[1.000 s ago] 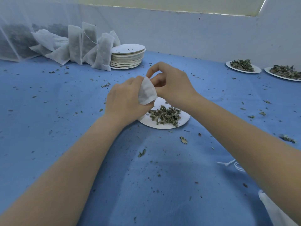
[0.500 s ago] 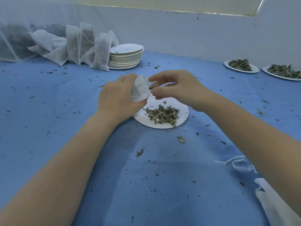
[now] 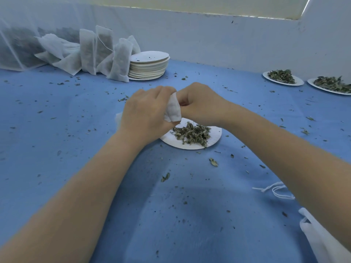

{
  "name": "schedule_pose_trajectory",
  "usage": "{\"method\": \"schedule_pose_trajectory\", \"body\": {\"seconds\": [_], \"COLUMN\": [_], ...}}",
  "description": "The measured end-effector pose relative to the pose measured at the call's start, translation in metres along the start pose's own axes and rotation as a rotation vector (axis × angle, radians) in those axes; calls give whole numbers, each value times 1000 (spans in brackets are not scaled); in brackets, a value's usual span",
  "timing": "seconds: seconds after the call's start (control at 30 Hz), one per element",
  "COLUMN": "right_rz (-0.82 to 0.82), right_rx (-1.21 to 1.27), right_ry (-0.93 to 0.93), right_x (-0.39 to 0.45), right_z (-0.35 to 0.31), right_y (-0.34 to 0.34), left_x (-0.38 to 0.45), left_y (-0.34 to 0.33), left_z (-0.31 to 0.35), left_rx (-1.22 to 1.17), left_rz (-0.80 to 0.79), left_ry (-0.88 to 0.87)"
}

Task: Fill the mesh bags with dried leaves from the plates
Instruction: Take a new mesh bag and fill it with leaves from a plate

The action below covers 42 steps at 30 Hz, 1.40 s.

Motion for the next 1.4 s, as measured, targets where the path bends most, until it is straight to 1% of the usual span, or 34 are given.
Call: {"method": "schedule_pose_trajectory", "body": {"seconds": [0.07, 0.1, 0.17, 0.2, 0.23, 0.3, 0.33, 0.37, 0.4, 0.5, 0.63, 0.8, 0.87, 0.97, 1.03, 1.17, 1.23, 1.33, 1.4], "right_rz": [-66, -46, 73, 120, 115, -30, -121, -189, -229, -216, -121, -22, 38, 116, 114, 56, 105, 263, 293], "right_rx": [88, 145, 185, 117, -13, -273, -352, -407, -445, -466, -416, -382, -368, -404, -471, -540, -461, -117, -23], "right_ry": [9, 14, 10, -10, -59, -249, -346, -405, -420, -354, -244, -182, -164, -80, -26, 63, 86, 67, 37], "right_x": [-5, -8, -12, -15, -17, -24, -28, -31, -33, -31, -28, -27, -26, -21, -16, -6, -4, -5, -4], "right_z": [-1, 1, 9, 14, 20, 39, 48, 54, 58, 61, 60, 58, 50, 27, 12, -5, -10, -13, -9], "right_y": [1, 7, 26, 34, 39, 37, 33, 30, 27, 24, 21, 26, 36, 47, 45, 24, 18, 20, 18], "left_x": [-2, -3, -7, -9, -11, -17, -20, -23, -25, -28, -29, -27, -25, -23, -21, -18, -17, -16, -16], "left_y": [-5, -9, -18, -23, -27, -34, -37, -39, -40, -42, -45, -43, -41, -39, -38, -35, -34, -33, -33], "left_z": [-6, -10, -18, -21, -24, -30, -33, -36, -38, -42, -42, -40, -39, -37, -34, -28, -25, -23, -24], "left_rx": [-28, -47, -78, -89, -107, -170, -201, -227, -245, -260, -245, -214, -194, -152, -122, -103, -109, -148, -183], "left_rz": [-60, -116, -242, -304, -354, -427, -458, -482, -496, -511, -554, -566, -560, -558, -565, -544, -535, -521, -504], "left_ry": [38, 74, 168, 217, 267, 355, 386, 407, 418, 443, 415, 373, 349, 304, 278, 260, 260, 280, 325]}}
Point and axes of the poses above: each hand's wrist, its own x-axis towards the middle knuckle, its own y-axis out of the back of the hand, z = x × y, the point moved 6 cm from there along x, towards the middle knuckle, and after that the axes turned 15 degrees about x, right-handed, at the moved point
